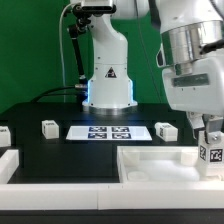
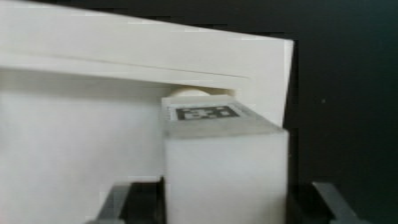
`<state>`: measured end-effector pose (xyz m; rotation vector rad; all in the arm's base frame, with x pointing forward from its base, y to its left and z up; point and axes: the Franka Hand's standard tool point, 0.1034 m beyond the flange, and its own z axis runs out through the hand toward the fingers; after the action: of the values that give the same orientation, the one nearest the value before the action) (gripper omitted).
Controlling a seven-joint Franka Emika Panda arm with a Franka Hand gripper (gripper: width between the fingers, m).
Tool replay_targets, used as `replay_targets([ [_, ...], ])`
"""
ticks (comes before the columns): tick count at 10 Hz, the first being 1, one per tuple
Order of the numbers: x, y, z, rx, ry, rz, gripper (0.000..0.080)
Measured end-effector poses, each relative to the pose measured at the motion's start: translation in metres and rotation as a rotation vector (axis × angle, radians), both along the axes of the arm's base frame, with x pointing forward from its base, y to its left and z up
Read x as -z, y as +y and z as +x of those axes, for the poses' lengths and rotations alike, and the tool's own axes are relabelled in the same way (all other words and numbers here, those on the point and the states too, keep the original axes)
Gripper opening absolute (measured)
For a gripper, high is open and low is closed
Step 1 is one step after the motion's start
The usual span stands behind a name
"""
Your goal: Assemble square table
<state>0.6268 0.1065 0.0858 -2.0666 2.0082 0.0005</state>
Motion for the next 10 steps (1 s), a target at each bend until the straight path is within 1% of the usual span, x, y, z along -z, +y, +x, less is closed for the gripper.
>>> replay_targets([
  [1,0.000,0.000,0.000,0.005,0.002,0.001,0.0295],
  [2,0.000,0.000,0.000,-0.048,-0.007,-0.009,0.0412],
  [3,0.001,0.005,-0.004,-0.203,0.001,-0.049,0.0548],
  [4,-0.002,0.010,-0.003,-0.422,0.007,-0.100,0.0548],
  [5,-0.006,0.015,0.001,-0.647,-0.024,-0.146,0.0628],
  [6,-0.004,0.013,0.002,-0.680,-0.037,-0.151,0.0643],
  [8,-0.004,0.012,0.002,-0.831,-0.061,-0.175,0.0649],
  [9,-0.003,0.013,0.002,-0.983,-0.074,-0.201,0.0649],
  [10,-0.002,0.014,0.004,-1.174,-0.090,-0.243,0.0649],
])
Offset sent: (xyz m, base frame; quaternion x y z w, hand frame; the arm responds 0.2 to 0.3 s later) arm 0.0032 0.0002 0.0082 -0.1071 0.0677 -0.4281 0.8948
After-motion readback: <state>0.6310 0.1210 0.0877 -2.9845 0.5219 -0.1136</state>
